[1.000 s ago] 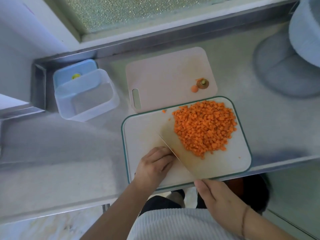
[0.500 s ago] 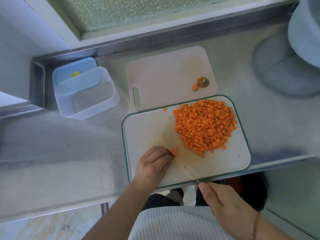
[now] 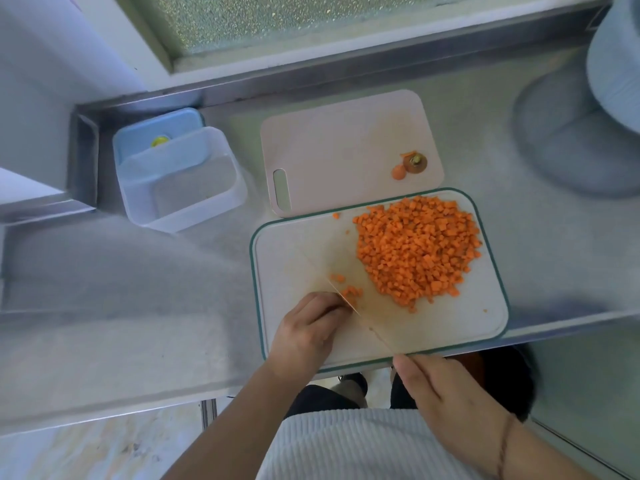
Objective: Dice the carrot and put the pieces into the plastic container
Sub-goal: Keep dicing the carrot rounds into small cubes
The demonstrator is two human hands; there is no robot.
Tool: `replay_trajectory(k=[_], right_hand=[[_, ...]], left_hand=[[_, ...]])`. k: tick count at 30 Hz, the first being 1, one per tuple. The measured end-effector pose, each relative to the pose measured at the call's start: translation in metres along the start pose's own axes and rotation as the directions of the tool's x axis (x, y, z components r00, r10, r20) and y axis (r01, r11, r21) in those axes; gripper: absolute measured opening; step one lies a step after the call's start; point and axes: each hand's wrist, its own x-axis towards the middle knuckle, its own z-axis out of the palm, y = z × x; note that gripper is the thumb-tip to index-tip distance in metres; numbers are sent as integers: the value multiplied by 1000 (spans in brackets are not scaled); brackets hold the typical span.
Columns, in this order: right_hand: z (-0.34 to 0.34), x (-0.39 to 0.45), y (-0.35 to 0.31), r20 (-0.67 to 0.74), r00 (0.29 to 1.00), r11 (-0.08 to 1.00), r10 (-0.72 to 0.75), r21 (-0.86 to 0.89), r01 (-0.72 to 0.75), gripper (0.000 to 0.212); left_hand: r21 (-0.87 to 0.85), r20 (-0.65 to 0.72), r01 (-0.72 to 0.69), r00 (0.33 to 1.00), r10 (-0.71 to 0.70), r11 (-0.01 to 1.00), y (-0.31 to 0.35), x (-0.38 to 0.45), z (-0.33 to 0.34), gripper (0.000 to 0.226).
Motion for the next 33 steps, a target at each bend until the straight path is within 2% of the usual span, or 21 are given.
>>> replay_trajectory(k=[3, 5, 9, 12, 16, 20, 23, 29, 33], right_hand=[[3, -3, 7, 57, 998, 999, 36, -19, -34, 75], [6, 1, 6, 43, 999, 998, 30, -50, -28, 76], [11, 22, -16, 4, 1000, 995, -16, -98, 16, 57], [6, 30, -27, -35, 999, 999, -16, -50, 14, 51], [4, 13, -14, -36, 999, 1000, 2, 17, -1, 64], [7, -2, 1, 40, 999, 1000, 15, -10, -14, 72], [10, 2, -1, 18, 1000, 999, 23, -40, -23, 74], [14, 30, -26, -21, 1000, 999, -8, -47, 7, 54], [12, 20, -23, -23, 1000, 1000, -3, 4, 3, 56]], left_hand=[[-7, -37, -7, 999, 7, 1000, -1, 2, 1, 24], [-5, -36, -5, 999, 5, 1000, -2, 2, 1, 25], [-2, -9, 17, 1000, -17, 1000, -3, 1, 0, 22], [-21, -23, 25, 999, -25, 999, -3, 1, -1, 17], [-26, -45, 43, 998, -45, 999, -3, 0, -2, 18], [-22, -35, 29, 999, -30, 999, -3, -2, -3, 27], [-11, -42, 23, 999, -23, 1000, -2, -3, -4, 29], [-29, -36, 29, 999, -30, 999, -1, -3, -5, 34], [-6, -27, 41, 999, -41, 999, 1, -6, -5, 31]])
